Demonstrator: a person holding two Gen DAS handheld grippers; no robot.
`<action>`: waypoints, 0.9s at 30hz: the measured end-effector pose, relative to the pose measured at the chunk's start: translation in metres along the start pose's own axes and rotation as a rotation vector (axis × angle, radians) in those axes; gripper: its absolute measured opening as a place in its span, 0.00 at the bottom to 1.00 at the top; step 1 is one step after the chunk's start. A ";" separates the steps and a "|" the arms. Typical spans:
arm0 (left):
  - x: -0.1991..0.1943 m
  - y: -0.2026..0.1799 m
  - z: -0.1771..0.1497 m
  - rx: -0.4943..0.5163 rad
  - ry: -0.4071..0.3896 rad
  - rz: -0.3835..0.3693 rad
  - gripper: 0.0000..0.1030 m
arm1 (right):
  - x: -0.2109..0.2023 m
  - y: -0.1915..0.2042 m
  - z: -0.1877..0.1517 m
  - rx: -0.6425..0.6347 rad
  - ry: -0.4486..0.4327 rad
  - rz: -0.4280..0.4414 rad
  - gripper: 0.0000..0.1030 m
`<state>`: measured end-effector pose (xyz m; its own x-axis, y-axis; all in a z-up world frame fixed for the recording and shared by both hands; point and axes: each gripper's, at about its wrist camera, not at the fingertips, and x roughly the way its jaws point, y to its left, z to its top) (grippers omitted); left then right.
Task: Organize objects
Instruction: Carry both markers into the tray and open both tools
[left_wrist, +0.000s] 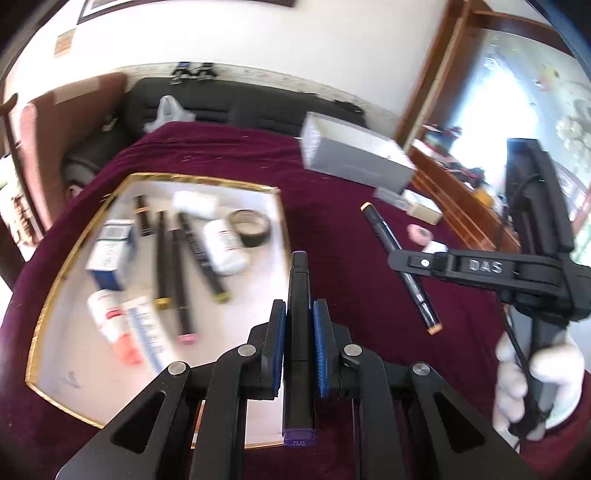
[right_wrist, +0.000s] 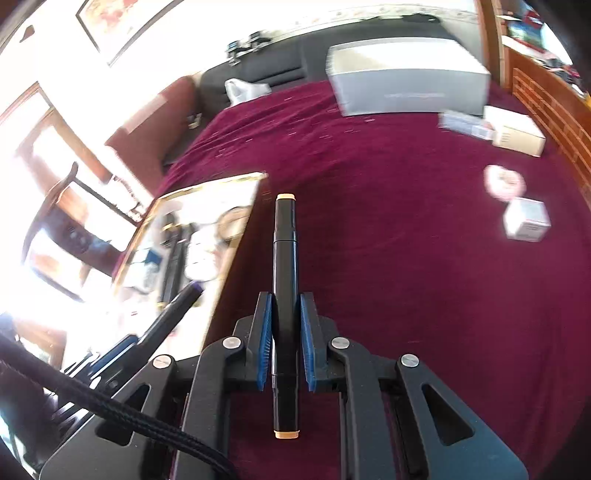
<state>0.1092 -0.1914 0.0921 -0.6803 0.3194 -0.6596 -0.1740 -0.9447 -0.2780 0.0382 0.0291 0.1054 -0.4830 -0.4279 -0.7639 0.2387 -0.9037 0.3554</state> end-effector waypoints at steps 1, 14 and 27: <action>0.001 0.005 -0.001 -0.005 0.002 0.015 0.12 | 0.006 0.011 -0.001 -0.010 0.009 0.015 0.12; 0.023 0.052 -0.013 -0.027 0.048 0.113 0.12 | 0.068 0.083 -0.016 -0.078 0.123 0.076 0.12; 0.036 0.065 -0.018 -0.048 0.092 0.112 0.12 | 0.103 0.085 -0.009 -0.085 0.161 0.017 0.12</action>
<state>0.0860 -0.2404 0.0376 -0.6250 0.2195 -0.7491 -0.0647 -0.9709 -0.2305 0.0162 -0.0918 0.0521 -0.3388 -0.4300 -0.8369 0.3196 -0.8892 0.3275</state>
